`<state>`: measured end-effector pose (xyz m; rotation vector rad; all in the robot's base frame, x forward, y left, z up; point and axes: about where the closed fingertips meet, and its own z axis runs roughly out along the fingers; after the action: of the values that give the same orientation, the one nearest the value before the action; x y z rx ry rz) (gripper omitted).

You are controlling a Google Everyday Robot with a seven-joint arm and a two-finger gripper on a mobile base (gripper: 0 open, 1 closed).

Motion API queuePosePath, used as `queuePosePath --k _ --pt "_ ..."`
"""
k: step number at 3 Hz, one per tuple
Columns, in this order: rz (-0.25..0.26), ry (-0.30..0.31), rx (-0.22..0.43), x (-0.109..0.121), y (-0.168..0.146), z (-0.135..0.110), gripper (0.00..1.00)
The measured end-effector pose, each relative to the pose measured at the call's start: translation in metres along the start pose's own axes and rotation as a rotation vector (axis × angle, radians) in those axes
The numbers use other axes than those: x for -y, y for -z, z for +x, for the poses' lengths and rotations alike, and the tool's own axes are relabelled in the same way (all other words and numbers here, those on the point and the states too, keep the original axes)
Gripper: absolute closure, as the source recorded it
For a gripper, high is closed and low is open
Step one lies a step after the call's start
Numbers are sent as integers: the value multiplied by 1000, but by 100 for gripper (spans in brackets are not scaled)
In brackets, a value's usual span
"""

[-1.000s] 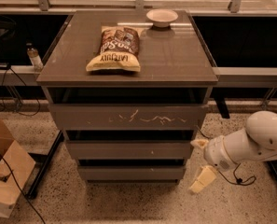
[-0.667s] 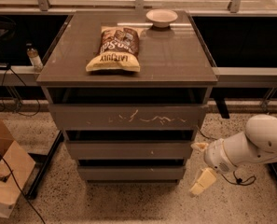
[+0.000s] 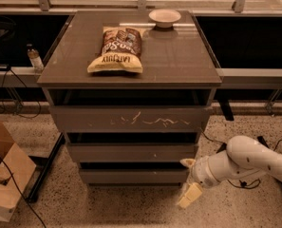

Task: Open bottom drawer

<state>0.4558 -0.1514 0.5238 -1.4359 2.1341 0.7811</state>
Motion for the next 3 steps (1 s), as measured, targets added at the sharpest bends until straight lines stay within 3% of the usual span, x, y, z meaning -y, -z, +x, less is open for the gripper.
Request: queuePosePath --k 1,2,3 --pt "-37 -25 95 12 -41 23 0" --pt "-85 -95 188 36 -87 48 0" --pt "-115 -138 212 35 -114 65 0"
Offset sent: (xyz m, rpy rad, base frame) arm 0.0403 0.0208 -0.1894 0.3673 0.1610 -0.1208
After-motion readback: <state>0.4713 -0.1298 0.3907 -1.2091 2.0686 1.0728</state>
